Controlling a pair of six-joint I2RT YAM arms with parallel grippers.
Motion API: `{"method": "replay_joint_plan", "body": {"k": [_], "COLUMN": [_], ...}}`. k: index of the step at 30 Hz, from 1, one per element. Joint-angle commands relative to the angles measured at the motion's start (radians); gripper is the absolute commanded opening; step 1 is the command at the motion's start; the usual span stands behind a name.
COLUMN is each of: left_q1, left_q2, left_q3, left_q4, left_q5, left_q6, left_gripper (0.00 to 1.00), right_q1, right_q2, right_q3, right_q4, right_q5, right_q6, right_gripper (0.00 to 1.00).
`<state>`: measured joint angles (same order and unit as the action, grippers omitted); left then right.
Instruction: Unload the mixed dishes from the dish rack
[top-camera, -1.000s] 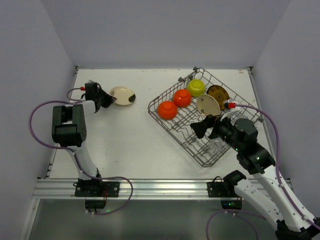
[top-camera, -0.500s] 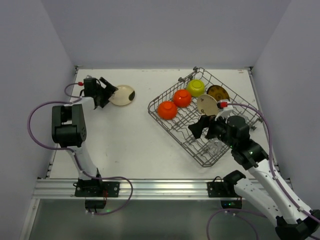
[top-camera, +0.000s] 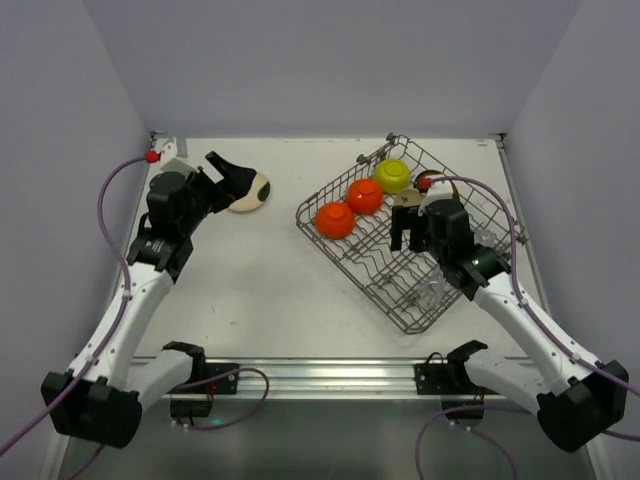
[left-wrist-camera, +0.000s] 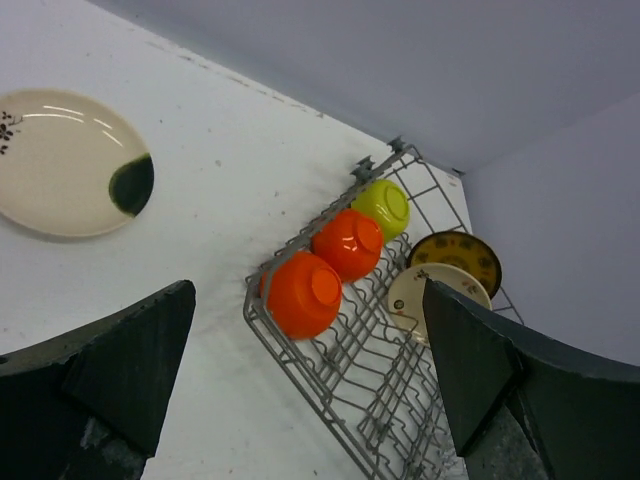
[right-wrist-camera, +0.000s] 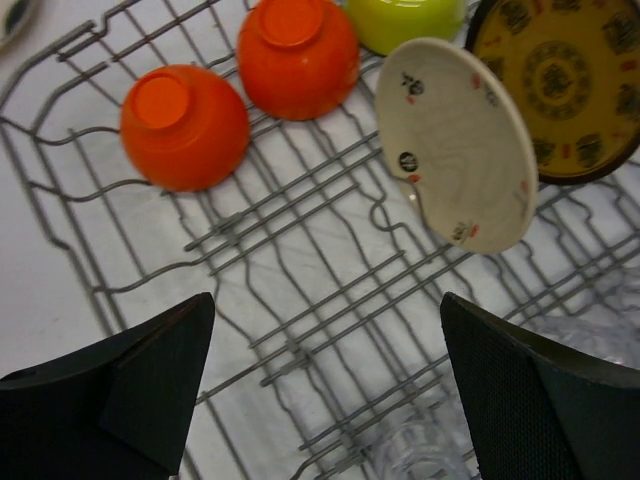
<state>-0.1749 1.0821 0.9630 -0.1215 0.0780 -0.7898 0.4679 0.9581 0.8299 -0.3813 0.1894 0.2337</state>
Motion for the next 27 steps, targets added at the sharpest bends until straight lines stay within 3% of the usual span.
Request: {"method": "replay_joint_plan", "body": {"k": [1, 4, 11, 20, 27], "left_q1": [-0.031, -0.037, -0.037, -0.038, -0.040], "left_q2": [-0.149, -0.264, -0.336, -0.390, -0.429], "left_q3": [-0.073, -0.124, -0.055, -0.196, -0.211], "left_q4": [-0.168, -0.236, -0.398, -0.366, -0.348], "left_q5": [-0.041, 0.000, -0.032, 0.001, 0.020], "left_q6": [0.109, 0.162, 0.349, 0.385, 0.396], "left_gripper": [1.00, 1.00, 1.00, 1.00, 1.00], "right_q1": [-0.003, -0.017, -0.040, -0.109, -0.149], "right_q2": [0.103, 0.239, 0.476, 0.594, 0.663], "right_q3": [0.104, 0.196, 0.348, 0.451, 0.485], "right_q4": [0.019, 0.019, 0.019, -0.021, -0.082], "right_q5": [0.236, 0.306, 0.225, 0.120, 0.070], "right_q6": [-0.149, -0.279, -0.639, -0.793, -0.864], "right_gripper": [0.94, 0.89, 0.82, 0.80, 0.54]}}
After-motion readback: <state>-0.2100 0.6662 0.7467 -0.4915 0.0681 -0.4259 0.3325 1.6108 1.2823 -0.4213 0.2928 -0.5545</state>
